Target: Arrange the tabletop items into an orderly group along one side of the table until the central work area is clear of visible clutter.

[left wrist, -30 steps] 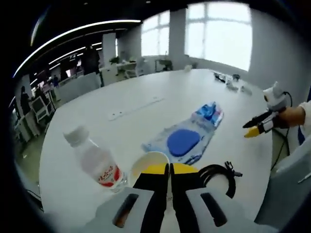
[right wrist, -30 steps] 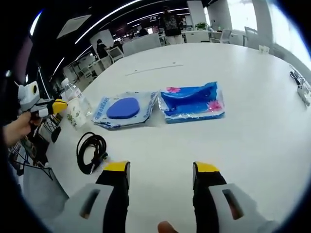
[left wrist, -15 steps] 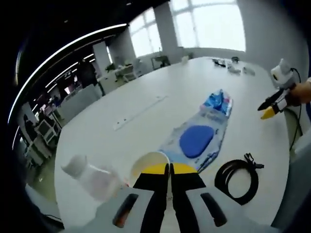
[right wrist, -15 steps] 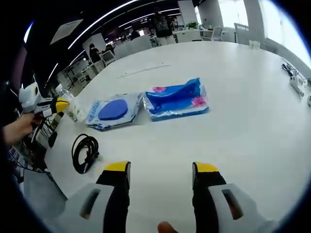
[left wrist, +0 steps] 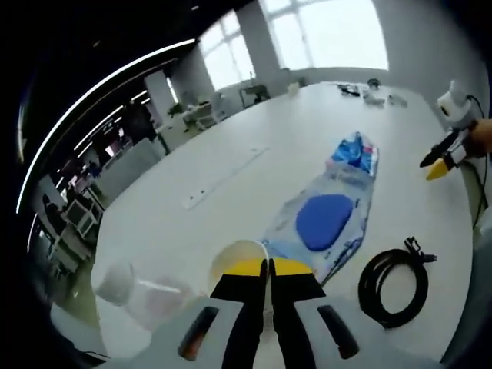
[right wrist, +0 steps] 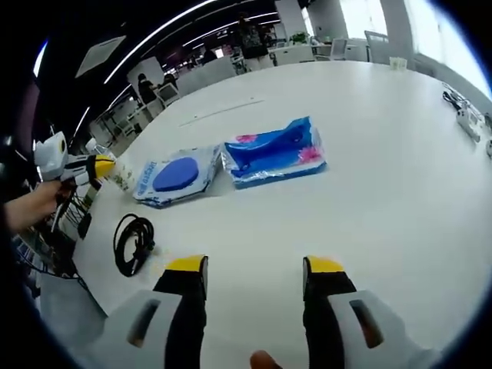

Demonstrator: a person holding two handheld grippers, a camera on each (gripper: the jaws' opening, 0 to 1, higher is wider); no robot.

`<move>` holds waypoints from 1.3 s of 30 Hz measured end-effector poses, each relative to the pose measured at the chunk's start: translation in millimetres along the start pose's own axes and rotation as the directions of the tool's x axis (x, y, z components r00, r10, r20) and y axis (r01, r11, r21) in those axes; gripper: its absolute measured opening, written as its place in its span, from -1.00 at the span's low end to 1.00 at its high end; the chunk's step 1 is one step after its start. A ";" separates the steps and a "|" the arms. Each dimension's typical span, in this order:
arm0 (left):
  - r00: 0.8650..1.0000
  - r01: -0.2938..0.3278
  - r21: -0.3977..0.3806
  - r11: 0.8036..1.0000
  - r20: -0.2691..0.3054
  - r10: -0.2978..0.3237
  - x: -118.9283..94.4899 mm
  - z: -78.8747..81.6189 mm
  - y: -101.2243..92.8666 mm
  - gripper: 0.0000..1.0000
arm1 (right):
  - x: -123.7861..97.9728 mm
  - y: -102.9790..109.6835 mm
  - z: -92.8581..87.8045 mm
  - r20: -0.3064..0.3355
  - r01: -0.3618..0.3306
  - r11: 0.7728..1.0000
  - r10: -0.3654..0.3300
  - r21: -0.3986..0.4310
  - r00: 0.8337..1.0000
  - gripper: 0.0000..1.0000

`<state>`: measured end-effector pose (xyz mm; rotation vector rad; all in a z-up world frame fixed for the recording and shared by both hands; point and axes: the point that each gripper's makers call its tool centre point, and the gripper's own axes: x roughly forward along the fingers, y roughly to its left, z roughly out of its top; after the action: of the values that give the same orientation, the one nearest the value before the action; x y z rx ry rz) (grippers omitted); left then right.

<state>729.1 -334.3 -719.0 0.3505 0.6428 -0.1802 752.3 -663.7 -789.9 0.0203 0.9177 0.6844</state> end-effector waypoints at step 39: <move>0.997 -0.038 -0.240 0.970 0.057 0.053 -8.1 4.7 -3.2 -0.54 | 1.6 1.1 -6.1 0.001 -0.023 0.998 0.023 0.063 1.000 -0.07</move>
<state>724.5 -338.6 -711.4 0.1264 0.5863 -0.0683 747.8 -663.6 -794.5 0.0875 0.9400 0.6769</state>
